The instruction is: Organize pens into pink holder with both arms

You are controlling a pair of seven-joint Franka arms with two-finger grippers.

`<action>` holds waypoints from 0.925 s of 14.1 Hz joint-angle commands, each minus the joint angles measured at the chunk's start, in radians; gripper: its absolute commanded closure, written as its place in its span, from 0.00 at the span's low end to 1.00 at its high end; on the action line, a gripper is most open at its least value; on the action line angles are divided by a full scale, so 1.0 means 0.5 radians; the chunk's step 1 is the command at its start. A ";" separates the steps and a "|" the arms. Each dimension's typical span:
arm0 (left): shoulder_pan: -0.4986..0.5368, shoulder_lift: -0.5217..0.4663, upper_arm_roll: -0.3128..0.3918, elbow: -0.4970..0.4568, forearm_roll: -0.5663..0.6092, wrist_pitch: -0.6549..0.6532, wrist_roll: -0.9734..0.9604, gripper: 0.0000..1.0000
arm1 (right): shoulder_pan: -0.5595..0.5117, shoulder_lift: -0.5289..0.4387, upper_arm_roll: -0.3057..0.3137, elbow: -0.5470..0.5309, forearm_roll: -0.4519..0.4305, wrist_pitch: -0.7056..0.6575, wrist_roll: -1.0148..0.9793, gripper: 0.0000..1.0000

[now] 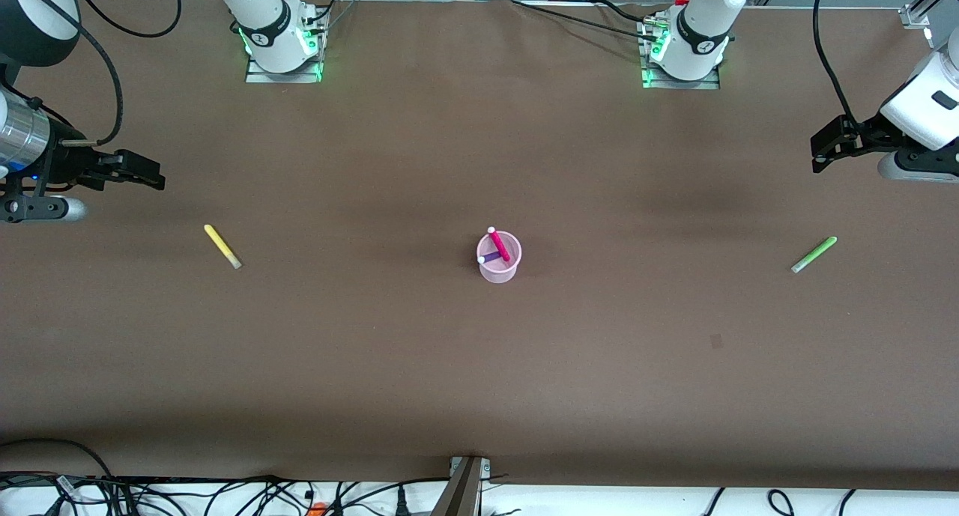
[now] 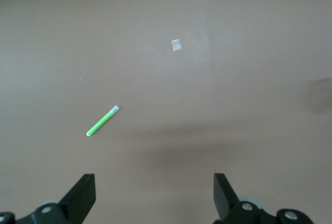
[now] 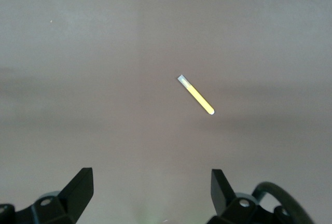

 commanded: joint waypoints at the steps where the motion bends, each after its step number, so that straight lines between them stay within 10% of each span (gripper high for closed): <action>1: -0.001 0.009 0.004 0.037 -0.032 -0.031 -0.001 0.00 | 0.037 -0.016 0.022 -0.016 -0.041 -0.037 0.176 0.00; 10: -0.004 0.009 0.004 0.037 -0.032 -0.031 -0.001 0.00 | 0.034 -0.019 0.029 -0.007 -0.035 -0.050 0.185 0.00; 13: -0.004 0.006 0.004 0.037 -0.032 -0.031 0.008 0.00 | -0.170 -0.022 0.236 -0.007 -0.038 -0.047 0.185 0.00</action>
